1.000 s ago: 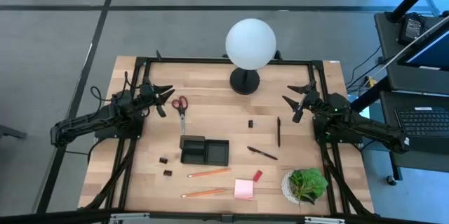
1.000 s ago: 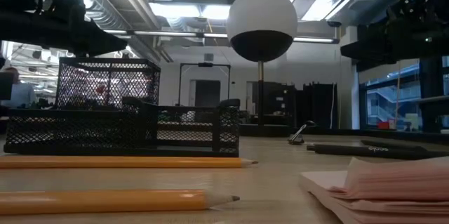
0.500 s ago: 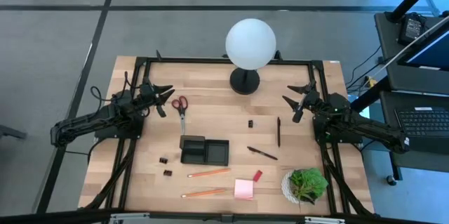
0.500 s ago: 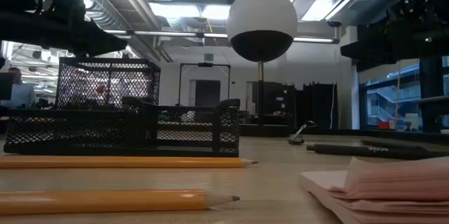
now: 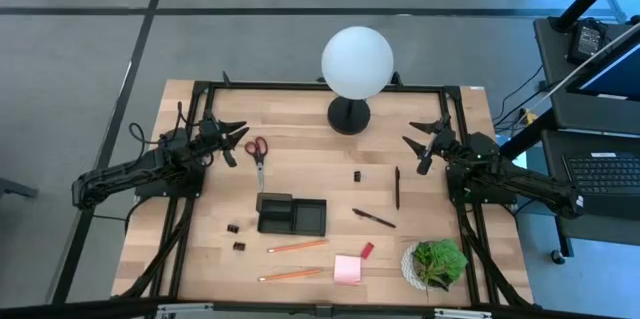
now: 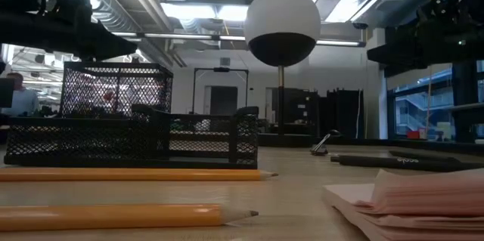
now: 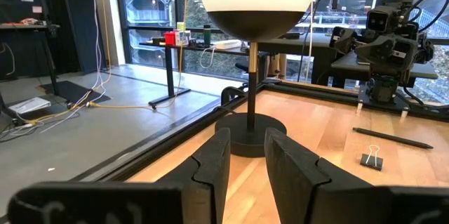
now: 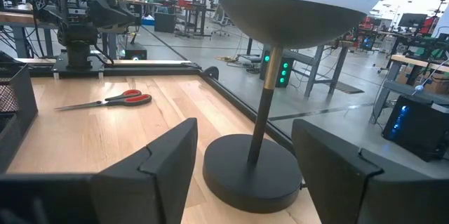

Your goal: Pick and place office supplies into organizer

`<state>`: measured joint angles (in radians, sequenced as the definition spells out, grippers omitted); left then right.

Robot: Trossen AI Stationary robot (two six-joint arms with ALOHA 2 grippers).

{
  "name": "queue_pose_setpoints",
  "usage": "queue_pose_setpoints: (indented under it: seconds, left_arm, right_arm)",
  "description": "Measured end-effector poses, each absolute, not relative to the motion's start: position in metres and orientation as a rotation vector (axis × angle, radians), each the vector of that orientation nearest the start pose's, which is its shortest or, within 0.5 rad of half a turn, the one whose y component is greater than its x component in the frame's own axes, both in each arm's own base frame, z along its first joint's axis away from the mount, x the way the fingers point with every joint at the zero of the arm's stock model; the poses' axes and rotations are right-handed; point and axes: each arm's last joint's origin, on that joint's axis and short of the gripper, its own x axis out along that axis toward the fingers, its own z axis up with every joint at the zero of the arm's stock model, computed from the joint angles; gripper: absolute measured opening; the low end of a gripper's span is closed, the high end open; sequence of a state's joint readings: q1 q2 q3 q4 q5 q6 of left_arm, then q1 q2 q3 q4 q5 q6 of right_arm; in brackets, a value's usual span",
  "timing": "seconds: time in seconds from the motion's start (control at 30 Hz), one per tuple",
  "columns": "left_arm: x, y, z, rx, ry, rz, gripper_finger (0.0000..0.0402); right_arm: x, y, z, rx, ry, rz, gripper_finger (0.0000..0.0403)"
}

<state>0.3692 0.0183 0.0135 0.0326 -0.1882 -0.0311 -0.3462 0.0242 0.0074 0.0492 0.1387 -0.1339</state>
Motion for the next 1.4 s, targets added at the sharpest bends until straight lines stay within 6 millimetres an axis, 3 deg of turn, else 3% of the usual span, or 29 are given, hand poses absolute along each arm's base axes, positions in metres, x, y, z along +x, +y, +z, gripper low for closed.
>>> queue_pose_setpoints:
  seconds: [0.4, 1.17, 1.3, 1.4]
  left_arm:
    - [0.0890, 0.0401, 0.1713, -0.026, -0.053, 0.555, 0.0086]
    - [0.0891, 0.0399, 0.1714, 0.024, -0.039, 0.545, 0.0088]
    - [0.0907, 0.0367, 0.1719, 0.065, -0.037, 0.425, 0.0112]
    - [0.0912, 0.0348, 0.1767, 0.000, -0.101, 0.354, 0.0146]
  right_arm:
    - [0.0912, -0.0371, 0.1689, 0.174, -0.076, -0.480, 0.0236]
    - [0.0912, -0.0371, 0.1688, 0.276, -0.100, -0.476, 0.0236]
    - [0.0912, -0.0371, 0.1688, 0.273, -0.100, -0.476, 0.0236]
    - [0.0912, -0.0371, 0.1688, 0.274, -0.100, -0.476, 0.0236]
